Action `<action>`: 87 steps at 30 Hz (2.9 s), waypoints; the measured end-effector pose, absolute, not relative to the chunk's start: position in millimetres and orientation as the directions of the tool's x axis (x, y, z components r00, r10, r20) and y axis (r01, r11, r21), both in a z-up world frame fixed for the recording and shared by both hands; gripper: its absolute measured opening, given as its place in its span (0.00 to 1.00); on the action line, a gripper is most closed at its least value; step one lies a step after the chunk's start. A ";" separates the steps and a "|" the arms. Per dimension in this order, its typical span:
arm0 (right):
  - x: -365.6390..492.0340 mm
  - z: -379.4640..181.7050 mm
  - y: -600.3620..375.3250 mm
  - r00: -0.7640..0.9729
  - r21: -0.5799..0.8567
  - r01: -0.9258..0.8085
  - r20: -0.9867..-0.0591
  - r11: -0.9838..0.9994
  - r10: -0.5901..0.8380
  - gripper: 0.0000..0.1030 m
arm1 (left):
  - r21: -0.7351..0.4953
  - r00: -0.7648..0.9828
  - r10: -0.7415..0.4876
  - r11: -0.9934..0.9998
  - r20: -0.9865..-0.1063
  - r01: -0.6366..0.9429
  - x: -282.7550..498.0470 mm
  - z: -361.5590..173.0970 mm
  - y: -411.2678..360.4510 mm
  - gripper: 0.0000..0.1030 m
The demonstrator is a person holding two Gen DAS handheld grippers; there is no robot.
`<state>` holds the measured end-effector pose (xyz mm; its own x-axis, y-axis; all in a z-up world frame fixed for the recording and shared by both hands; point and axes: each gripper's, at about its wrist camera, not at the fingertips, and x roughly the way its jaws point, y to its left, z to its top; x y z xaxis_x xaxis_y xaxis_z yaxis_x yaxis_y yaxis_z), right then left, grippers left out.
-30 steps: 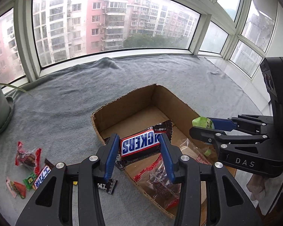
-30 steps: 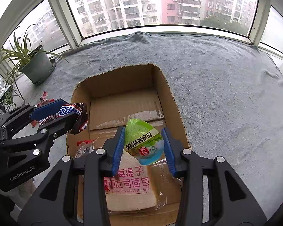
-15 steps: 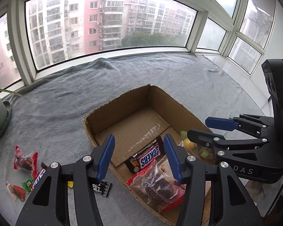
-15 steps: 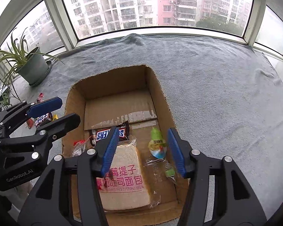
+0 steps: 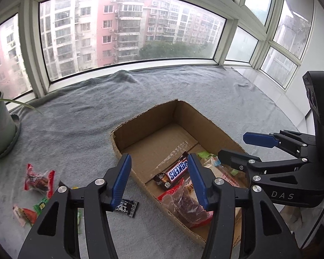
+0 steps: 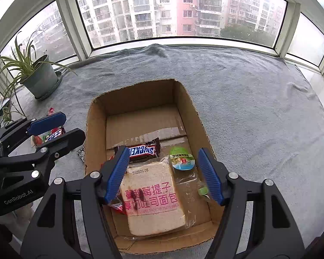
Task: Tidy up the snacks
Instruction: 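Open both tools to drop the Snickers bar and jelly cup into the box, then return both tools to the snack pile, then grasp the colourful jelly cup with the left tool while the right tool grasps the green candy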
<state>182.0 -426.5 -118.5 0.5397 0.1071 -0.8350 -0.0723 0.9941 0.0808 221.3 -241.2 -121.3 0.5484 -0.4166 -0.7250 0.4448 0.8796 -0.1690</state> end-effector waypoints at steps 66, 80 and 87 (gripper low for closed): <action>209.3 -215.8 -171.7 0.323 0.033 -0.302 -0.937 0.953 0.135 0.38 | -0.031 0.535 -0.184 0.959 -0.825 0.282 233.2 -213.2 -32.5 0.51; 211.0 -214.0 -178.1 0.308 0.052 -0.335 -0.937 0.941 0.162 0.08 | -0.048 0.546 -0.194 0.961 -0.815 0.271 232.9 -221.0 -22.8 0.29; 207.4 -203.7 -193.1 0.321 0.115 -0.316 -0.921 0.942 0.220 0.06 | -0.078 0.552 -0.208 0.965 -0.807 0.250 227.3 -214.6 -12.1 0.28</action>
<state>207.4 -193.1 -203.7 0.3215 0.2202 -0.9210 -0.3158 0.9418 0.1149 227.3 -12.1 -214.6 0.5520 -0.2083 -0.8074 0.2504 0.9650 -0.0778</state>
